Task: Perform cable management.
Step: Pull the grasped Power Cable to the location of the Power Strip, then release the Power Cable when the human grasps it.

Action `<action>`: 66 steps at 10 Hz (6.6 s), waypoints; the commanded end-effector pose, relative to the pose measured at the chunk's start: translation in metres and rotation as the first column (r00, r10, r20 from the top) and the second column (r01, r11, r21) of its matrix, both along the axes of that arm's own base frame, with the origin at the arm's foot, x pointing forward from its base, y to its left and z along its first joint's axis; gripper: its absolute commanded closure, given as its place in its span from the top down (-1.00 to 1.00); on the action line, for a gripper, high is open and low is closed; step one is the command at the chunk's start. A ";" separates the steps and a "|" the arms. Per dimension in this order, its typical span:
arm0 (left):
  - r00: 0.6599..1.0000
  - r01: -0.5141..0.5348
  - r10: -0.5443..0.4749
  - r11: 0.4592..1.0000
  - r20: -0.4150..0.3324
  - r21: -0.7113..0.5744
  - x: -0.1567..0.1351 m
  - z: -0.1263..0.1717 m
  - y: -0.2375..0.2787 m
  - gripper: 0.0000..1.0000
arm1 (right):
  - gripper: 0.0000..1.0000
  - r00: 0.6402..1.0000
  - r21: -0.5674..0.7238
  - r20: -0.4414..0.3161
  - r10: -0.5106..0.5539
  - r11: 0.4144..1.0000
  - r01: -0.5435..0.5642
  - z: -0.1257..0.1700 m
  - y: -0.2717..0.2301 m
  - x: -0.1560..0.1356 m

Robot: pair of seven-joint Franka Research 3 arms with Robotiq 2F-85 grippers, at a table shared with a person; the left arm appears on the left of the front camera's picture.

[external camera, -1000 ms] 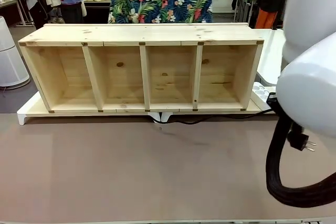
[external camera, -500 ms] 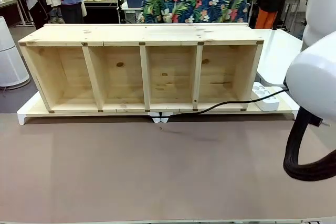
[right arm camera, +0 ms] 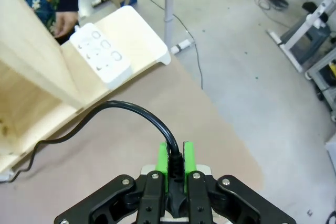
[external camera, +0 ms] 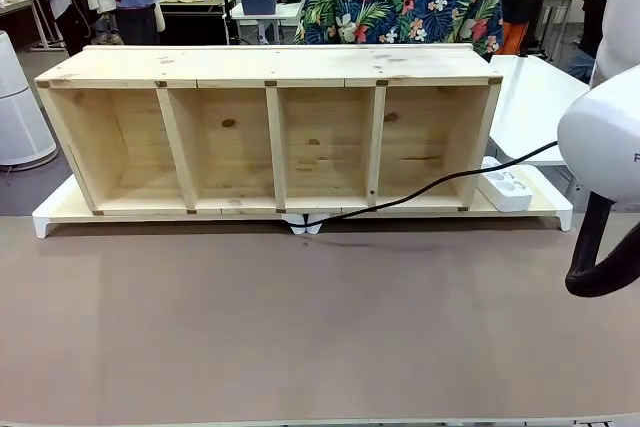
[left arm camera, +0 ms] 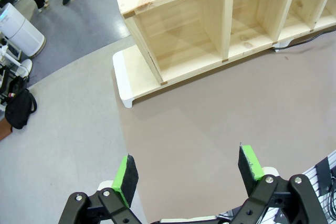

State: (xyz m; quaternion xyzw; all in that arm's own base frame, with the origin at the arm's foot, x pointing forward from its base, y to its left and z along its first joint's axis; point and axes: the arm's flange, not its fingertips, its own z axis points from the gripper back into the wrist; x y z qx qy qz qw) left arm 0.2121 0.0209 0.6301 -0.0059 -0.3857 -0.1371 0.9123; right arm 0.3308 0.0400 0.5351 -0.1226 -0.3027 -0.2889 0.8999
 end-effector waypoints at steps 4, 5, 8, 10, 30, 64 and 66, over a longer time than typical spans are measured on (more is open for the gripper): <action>1.000 -0.003 0.003 1.000 0.000 -0.004 0.000 0.000 0.001 1.00 | -0.72 1.000 -0.020 0.024 0.015 1.000 -0.014 -0.084 -0.043 -0.009; 1.000 -0.003 0.003 1.000 0.000 -0.004 0.000 0.000 0.001 1.00 | -0.72 0.999 -0.029 0.030 0.027 0.999 -0.026 -0.080 -0.037 0.001; 1.000 -0.003 0.003 1.000 0.000 -0.004 0.000 0.000 0.001 1.00 | -0.72 0.992 -0.042 0.078 0.097 0.995 -0.094 -0.072 -0.021 0.005; 1.000 -0.003 0.003 1.000 0.000 -0.004 0.000 0.000 0.001 1.00 | -0.72 0.999 -0.004 0.008 0.037 0.999 -0.037 -0.037 -0.020 0.045; 1.000 -0.003 0.003 1.000 0.000 -0.004 0.000 0.000 0.001 1.00 | -0.72 0.853 -0.008 0.117 0.508 0.859 -0.511 -0.028 -0.057 0.148; 1.000 -0.003 0.003 1.000 0.000 -0.004 0.000 0.000 0.001 1.00 | 1.00 0.864 0.002 0.089 0.495 0.868 -0.497 -0.031 -0.053 0.141; 1.000 -0.003 0.003 1.000 0.000 -0.004 0.000 0.000 0.001 1.00 | 1.00 0.864 0.002 0.089 0.495 0.868 -0.497 -0.031 -0.053 0.141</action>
